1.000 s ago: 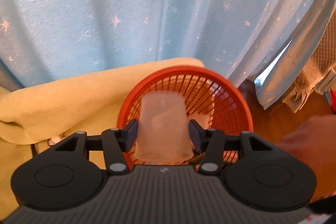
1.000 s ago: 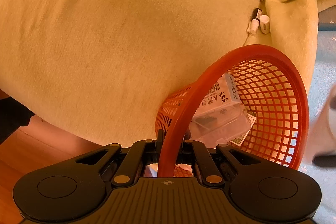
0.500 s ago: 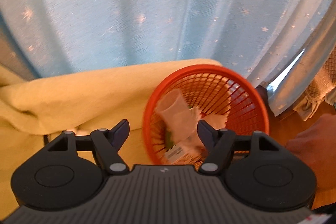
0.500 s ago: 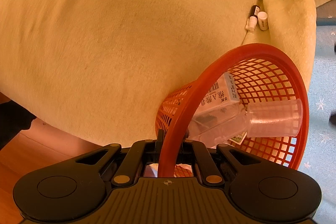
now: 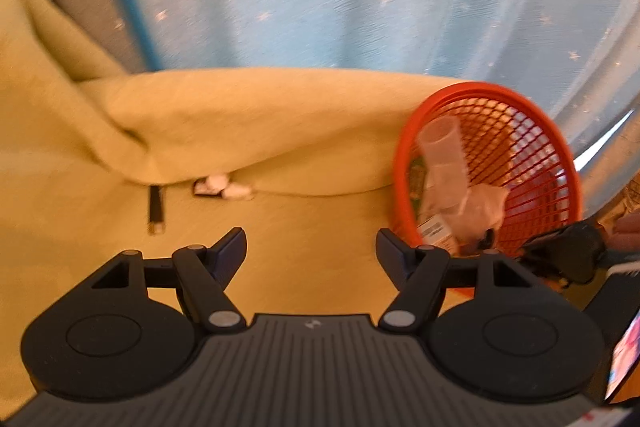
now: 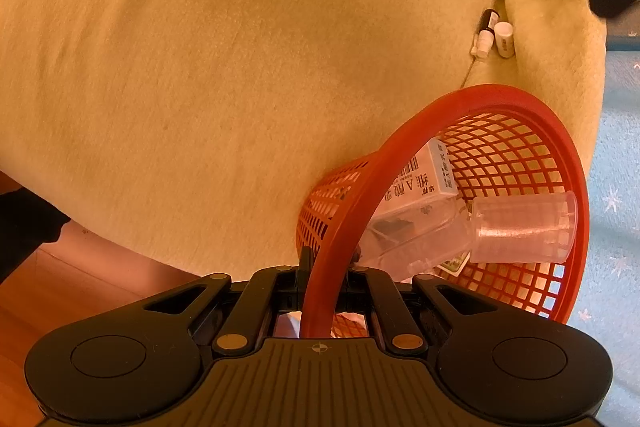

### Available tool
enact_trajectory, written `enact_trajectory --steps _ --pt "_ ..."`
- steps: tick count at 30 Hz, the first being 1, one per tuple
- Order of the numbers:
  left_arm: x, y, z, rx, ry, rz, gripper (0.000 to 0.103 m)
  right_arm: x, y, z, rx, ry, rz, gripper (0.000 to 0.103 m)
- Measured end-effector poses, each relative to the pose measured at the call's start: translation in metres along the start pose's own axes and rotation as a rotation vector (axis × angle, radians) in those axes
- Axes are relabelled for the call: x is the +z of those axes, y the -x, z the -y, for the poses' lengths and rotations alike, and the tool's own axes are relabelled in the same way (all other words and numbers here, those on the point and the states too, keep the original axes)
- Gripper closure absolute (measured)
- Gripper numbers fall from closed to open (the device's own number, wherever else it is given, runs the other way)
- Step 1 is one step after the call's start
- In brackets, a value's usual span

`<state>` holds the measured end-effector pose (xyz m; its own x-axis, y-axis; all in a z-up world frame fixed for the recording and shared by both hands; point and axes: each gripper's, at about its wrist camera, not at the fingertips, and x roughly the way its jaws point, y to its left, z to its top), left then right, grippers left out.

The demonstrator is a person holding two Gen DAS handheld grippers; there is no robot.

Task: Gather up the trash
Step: 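Pull the left tool back and move it to the black stick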

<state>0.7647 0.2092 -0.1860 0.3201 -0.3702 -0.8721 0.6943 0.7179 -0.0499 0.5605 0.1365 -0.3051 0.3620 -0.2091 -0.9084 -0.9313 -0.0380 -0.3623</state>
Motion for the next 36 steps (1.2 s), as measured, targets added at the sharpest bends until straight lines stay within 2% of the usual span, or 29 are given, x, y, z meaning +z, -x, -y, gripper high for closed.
enact_trajectory --steps 18,29,36 --pt "-0.028 -0.013 -0.071 0.123 0.087 -0.015 0.035 0.006 0.0 0.005 0.021 -0.004 -0.021 0.1" --pt "-0.023 -0.066 -0.11 0.186 0.135 -0.021 0.035 0.007 0.001 0.01 0.041 -0.015 -0.028 0.101" --pt "-0.016 -0.11 -0.124 0.2 0.115 -0.038 0.035 0.007 0.003 0.014 0.06 -0.039 -0.028 0.1"
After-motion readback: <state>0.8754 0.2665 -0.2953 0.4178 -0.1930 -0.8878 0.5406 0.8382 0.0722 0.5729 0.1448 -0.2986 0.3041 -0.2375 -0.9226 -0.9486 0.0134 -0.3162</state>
